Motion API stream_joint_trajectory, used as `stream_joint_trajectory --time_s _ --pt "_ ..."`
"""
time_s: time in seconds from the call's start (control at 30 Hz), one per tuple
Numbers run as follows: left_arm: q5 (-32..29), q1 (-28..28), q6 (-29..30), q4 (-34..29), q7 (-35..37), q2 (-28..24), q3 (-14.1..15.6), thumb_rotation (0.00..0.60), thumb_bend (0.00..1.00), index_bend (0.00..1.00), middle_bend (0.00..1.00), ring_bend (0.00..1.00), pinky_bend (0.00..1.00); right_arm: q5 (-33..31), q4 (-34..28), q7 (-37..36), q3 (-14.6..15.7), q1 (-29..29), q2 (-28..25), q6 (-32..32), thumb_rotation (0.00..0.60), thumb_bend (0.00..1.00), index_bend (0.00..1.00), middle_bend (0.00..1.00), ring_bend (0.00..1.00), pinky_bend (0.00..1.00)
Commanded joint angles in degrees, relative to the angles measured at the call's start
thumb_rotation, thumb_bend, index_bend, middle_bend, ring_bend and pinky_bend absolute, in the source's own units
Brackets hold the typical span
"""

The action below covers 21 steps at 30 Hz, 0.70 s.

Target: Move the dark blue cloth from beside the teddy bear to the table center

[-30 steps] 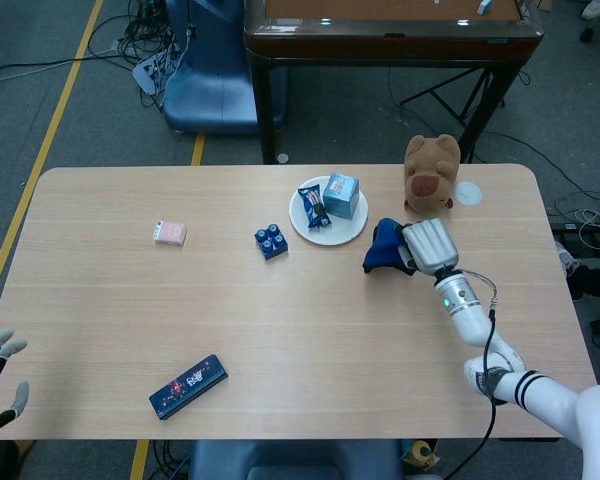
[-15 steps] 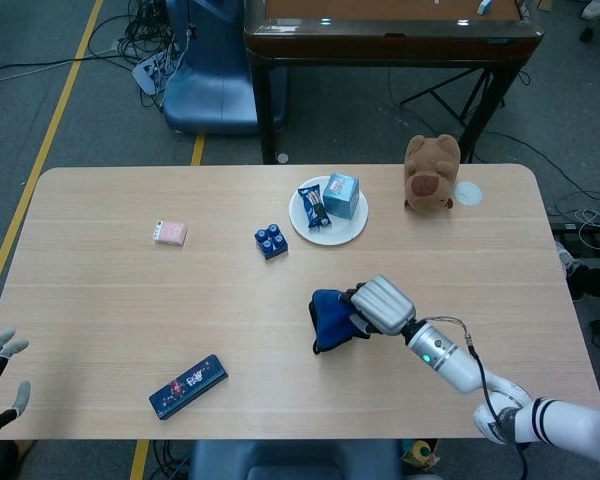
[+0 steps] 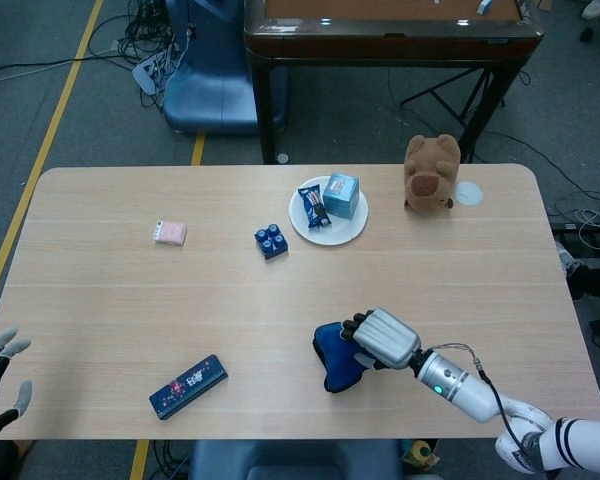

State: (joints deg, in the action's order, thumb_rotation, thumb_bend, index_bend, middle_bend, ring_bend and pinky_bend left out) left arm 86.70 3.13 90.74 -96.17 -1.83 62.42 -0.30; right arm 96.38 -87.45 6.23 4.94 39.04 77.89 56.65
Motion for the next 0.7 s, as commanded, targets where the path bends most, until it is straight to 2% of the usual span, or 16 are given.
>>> stream_joint_trajectory --time_s 0.03,0.13,0.37,0.53,0.7 --pt "0.0 0.0 0.1 -0.1 0.0 0.0 0.0 0.600 0.41 0.23 0.13 0.19 0.15 0.2 -1.2 1.0 -0.3 -0.3 -0.5 0.7 0.600 0.00 0.01 0.07 0.10 0.22" --pt "0.0 0.1 0.2 -0.1 0.1 -0.1 0.0 0.600 0.41 0.23 0.13 0.19 0.15 0.6 -2.2 1.3 -0.6 -0.7 -0.9 1.9 0.600 0.00 0.00 0.02 0.05 0.18" --pt "0.1 0.1 0.3 0.0 0.4 -0.2 0.0 0.600 0.41 0.23 0.13 0.19 0.15 -0.3 -4.0 4.9 -1.5 -2.8 -3.1 5.1 0.600 0.00 0.00 0.02 0.04 0.17" --pt "0.1 -0.1 0.3 0.2 0.8 -0.3 -0.3 0.600 0.41 0.23 0.13 0.19 0.15 -3.1 -5.6 9.6 -2.7 -6.7 -5.1 10.0 0.600 0.01 0.00 0.10 0.05 0.17" --pt "0.3 -0.4 0.1 0.7 1.3 -0.3 -0.5 0.600 0.41 0.23 0.13 0.19 0.15 -6.4 -7.0 13.3 -3.1 -11.6 -8.9 15.3 0.600 0.07 0.00 0.15 0.09 0.18"
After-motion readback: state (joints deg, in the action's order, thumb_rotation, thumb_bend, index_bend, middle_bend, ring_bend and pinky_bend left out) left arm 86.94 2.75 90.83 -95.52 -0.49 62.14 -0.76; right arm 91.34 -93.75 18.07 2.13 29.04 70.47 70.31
